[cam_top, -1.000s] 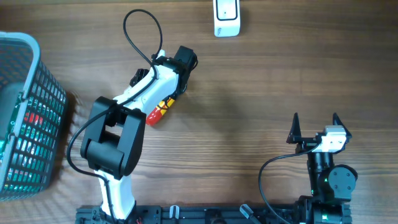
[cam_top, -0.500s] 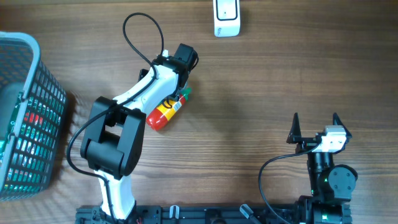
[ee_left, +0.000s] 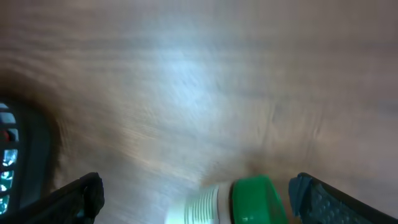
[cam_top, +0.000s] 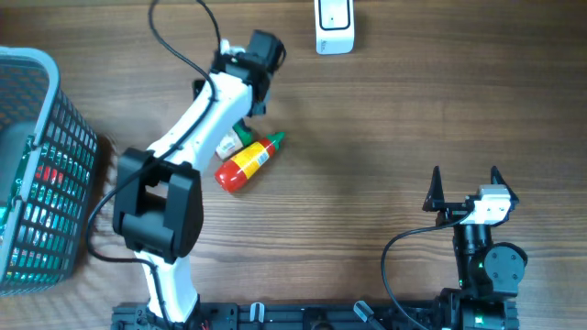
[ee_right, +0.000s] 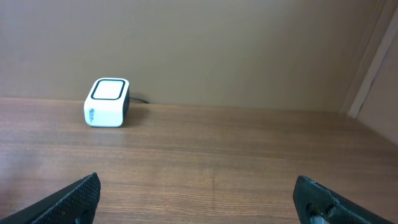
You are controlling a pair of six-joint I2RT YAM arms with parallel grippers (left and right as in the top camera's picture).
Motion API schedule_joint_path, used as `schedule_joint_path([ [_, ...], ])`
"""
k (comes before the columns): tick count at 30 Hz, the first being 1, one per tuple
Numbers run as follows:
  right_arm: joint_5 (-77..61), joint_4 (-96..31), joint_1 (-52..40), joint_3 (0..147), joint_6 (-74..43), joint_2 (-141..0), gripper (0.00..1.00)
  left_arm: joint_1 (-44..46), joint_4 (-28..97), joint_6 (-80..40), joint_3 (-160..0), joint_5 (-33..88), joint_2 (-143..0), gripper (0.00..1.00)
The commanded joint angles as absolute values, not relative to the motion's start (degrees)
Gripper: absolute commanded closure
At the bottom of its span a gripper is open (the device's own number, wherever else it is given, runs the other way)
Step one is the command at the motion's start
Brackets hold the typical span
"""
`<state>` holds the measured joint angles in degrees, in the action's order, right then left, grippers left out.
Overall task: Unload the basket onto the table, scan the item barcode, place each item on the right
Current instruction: 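Place the green-lidded jar beside the bottle and release, then reach the left gripper into the basket and grasp the green 3M glove pack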
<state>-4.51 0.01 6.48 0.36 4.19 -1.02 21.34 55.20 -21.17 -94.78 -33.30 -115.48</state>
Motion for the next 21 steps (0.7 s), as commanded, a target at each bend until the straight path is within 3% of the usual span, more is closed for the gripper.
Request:
schedule_joint_path([
  [1, -5.1, 0.2, 6.6, 0.3, 4.5, -0.8, 0.0, 21.1, 56.5, -23.2, -102.0, -33.4, -110.2, 0.0],
  [6, -5.1, 0.2, 6.6, 0.3, 4.5, -0.8, 0.0, 16.2, 64.7, -29.4, -109.1, -36.7, -98.5, 0.0],
  [14, -5.1, 0.2, 6.6, 0.3, 4.5, -0.8, 0.0, -18.1, 76.8, -36.7, -109.2, -39.5, -76.6, 0.0],
  [21, -5.1, 0.2, 6.6, 0.3, 4.5, -0.8, 0.0, -36.8, 78.1, -34.7, -109.1, -25.5, -81.0, 0.0],
])
